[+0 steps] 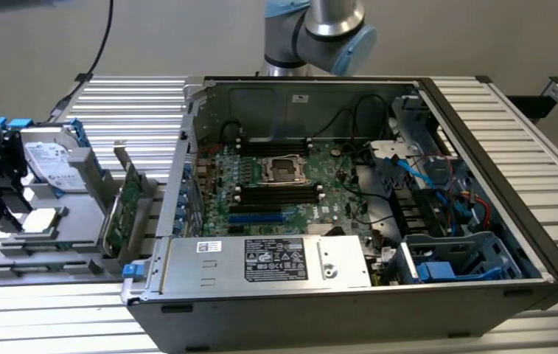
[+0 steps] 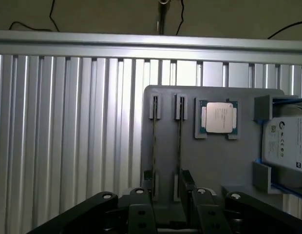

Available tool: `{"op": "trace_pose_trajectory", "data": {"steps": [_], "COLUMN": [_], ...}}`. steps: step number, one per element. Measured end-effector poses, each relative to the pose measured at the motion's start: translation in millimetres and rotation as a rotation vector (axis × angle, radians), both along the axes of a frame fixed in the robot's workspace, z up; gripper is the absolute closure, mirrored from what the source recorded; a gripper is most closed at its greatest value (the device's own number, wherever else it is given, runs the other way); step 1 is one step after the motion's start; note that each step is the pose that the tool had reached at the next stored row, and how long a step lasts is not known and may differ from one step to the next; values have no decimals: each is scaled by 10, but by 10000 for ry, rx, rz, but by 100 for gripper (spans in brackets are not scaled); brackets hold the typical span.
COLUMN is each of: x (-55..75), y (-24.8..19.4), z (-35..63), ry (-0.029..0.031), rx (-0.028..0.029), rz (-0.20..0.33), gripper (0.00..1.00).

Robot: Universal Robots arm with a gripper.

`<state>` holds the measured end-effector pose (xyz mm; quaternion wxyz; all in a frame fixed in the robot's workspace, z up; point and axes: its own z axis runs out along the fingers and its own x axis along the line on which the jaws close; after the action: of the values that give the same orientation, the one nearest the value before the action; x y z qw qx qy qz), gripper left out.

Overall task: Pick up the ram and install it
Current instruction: 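Pick up the ram and move it above insertion slot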

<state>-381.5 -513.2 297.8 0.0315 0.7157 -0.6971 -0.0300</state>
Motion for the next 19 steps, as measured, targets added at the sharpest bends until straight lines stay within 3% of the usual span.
{"op": "trace_pose_trajectory", "data": {"steps": [9, 19], "x": [-35, -37], "y": [-41, -86], "z": [-163, -345], "ry": [-2, -5], "rx": [2, 43], "rz": [48, 84], "gripper": [64, 64]}}
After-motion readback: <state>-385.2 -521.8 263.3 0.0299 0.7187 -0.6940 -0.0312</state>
